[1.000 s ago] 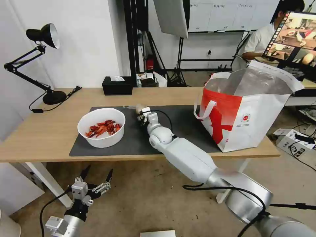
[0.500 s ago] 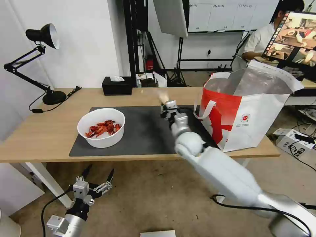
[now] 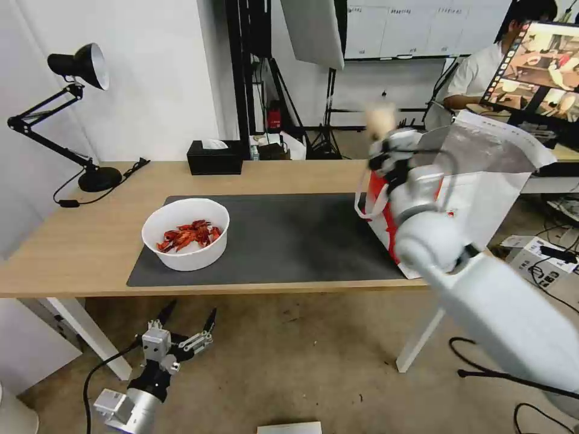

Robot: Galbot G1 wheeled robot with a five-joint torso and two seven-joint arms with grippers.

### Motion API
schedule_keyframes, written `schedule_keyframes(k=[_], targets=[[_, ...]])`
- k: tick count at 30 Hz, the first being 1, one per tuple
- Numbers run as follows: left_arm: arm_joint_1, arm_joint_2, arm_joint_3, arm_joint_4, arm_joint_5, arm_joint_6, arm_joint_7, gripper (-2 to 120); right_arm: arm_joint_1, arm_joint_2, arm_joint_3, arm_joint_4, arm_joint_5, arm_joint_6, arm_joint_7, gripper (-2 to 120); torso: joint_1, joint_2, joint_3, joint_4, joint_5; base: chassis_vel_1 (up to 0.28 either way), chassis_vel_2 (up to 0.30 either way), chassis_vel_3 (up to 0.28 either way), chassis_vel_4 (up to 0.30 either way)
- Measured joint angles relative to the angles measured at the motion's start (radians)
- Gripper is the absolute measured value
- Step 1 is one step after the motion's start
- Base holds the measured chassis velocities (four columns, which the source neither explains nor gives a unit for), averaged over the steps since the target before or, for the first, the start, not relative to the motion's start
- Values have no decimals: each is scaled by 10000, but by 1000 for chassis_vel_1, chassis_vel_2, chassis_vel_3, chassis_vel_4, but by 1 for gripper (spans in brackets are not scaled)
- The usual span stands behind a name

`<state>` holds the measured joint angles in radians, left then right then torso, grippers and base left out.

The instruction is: Pick up the trash from the table and place it into the takeout bag.

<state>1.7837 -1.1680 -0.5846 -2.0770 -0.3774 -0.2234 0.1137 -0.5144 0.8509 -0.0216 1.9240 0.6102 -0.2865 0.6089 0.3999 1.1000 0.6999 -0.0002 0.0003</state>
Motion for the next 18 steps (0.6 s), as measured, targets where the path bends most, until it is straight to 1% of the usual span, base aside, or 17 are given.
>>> schedule_keyframes(k=[1, 2, 5, 9, 10, 11, 14, 15, 17, 18], targets=[[-11, 0, 44, -9, 2, 5, -1, 100, -69, -229, 203, -144, 6, -159, 253, 7, 0, 0, 0, 0, 1, 0, 0, 0, 0], [-17, 0, 70, -14, 4, 10, -2, 100, -99, -276, 247, -219, 2, -218, 343, 7, 0, 1, 1, 0, 0, 0, 0, 0, 0], [-29, -6, 110, -16, 9, 17, -6, 100, -125, -302, 263, -345, -72, -284, 525, 7, 0, 0, 1, 1, 0, 0, 0, 0, 0], [-28, -5, 117, -29, 10, 23, -11, 100, -135, -359, 321, -463, -200, -614, 775, 7, 0, 0, 1, 2, -2, 0, 0, 0, 0], [-13, 5, 109, -38, 9, 24, -11, 100, -134, -411, 340, -500, -232, -726, 791, 13, 0, 0, 1, 1, -2, 0, 0, 0, 0], [-13, 5, 109, -38, 9, 24, -11, 100, -134, -411, 340, -500, -232, -726, 791, 13, 0, 0, 1, 1, -2, 0, 0, 0, 0], [0, 21, 97, -50, 8, 24, -15, 100, -148, -551, 319, -521, -246, -806, 745, 28, 0, 0, 1, 1, -4, 0, 0, 0, 0], [0, 21, 97, -50, 8, 24, -15, 100, -148, -551, 319, -521, -246, -806, 745, 28, 0, 0, 1, 1, -4, 0, 0, 0, 0], [-3, 46, 102, -70, 4, 25, -18, 100, -187, -578, 275, -497, -247, -887, 721, 37, 0, 0, 1, 2, -2, 0, 0, 0, 0], [-7, 55, 109, -71, 0, 26, -19, 100, -197, -578, 269, -495, -246, -907, 719, 41, 0, 0, 1, 2, -2, 0, 0, 0, 0]])
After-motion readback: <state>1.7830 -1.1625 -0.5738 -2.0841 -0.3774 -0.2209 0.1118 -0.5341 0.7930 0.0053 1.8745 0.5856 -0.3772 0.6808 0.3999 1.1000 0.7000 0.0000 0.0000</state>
